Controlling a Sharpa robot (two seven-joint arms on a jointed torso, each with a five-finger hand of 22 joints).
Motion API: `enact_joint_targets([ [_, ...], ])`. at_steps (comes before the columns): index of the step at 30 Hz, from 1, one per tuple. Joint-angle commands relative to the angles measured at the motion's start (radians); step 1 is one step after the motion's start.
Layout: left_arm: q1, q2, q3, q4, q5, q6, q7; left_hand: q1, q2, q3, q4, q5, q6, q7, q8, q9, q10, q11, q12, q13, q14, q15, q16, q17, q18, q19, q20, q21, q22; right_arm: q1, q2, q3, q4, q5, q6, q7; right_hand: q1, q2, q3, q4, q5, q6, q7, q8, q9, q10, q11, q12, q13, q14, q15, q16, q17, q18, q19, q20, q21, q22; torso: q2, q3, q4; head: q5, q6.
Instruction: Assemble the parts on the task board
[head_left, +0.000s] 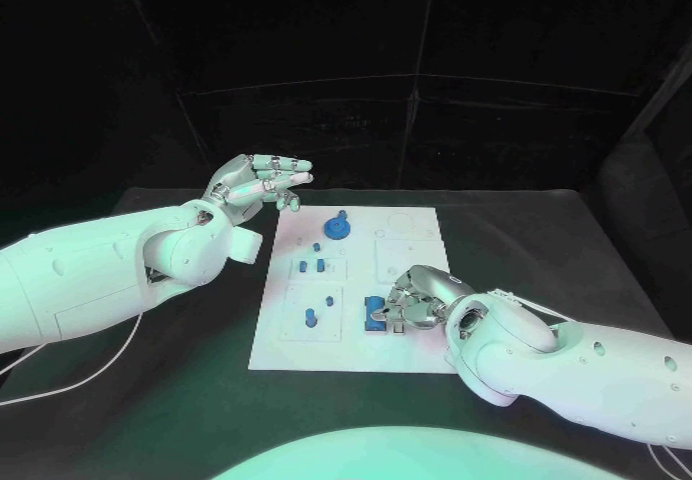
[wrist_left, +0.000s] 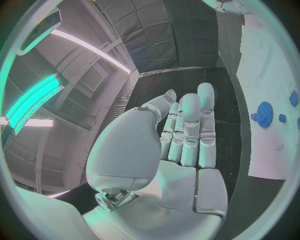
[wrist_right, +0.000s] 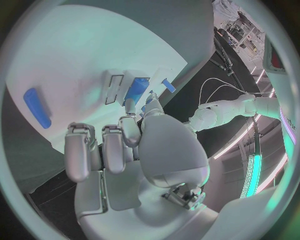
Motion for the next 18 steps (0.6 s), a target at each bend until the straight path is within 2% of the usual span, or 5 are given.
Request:
enact_joint_targets([
  [1,0.001,-0.001,0.001,0.002,0.003,0.011,0.004,-0.002,0.007,-0.006,0.0,0.001,0.003,-0.002,0.004,-0.002,-0.006,-0.001,0.006,0.001,-0.006,-0.002,-0.005,-0.002,0.006,-0.005,0.0,-0.004,-0.002,0.002,0.004,0.0,-0.005,-0.018,0.02,0.006,0.007,0.005,0.001,-0.006,0.005,0.006,-0.004,0.006,0.001,0.005,-0.001,0.006,0.002,0.062,-0.006,-0.001,0.009,-0.006,0.041,-0.007,0.001,0.192,0.0,0.0001,0.0,0.002,-0.003],
  [14,0.001,-0.006,0.001,0.004,0.003,0.011,0.002,0.0,0.008,-0.005,-0.001,0.001,0.003,-0.002,0.004,-0.002,-0.007,-0.001,0.008,0.001,-0.006,-0.002,-0.005,-0.002,0.007,-0.005,0.0,-0.005,-0.002,0.002,-0.001,0.0,-0.002,-0.007,0.058,0.02,0.008,-0.005,-0.012,-0.007,0.001,0.001,-0.001,0.005,0.002,0.004,0.0,0.004,0.003,0.062,-0.006,-0.001,0.009,-0.006,0.039,-0.008,-0.001,0.191,0.0,0.0004,-0.0009,0.006,-0.004],
  [18,0.001,-0.006,0.001,0.005,0.003,0.012,0.002,0.0,0.008,-0.005,-0.001,0.001,0.003,-0.002,0.004,-0.002,-0.007,-0.001,0.008,0.001,-0.006,-0.002,-0.005,-0.002,0.007,-0.005,0.0,-0.005,-0.002,0.002,-0.006,0.0,-0.001,-0.007,0.049,0.02,0.014,-0.006,-0.014,-0.01,0.001,-0.001,-0.001,0.004,0.002,0.002,0.001,0.001,0.001,0.062,-0.006,-0.002,0.007,-0.005,0.038,-0.007,-0.002,0.189,0.0,0.0,-0.0003,0.003,-0.004],
])
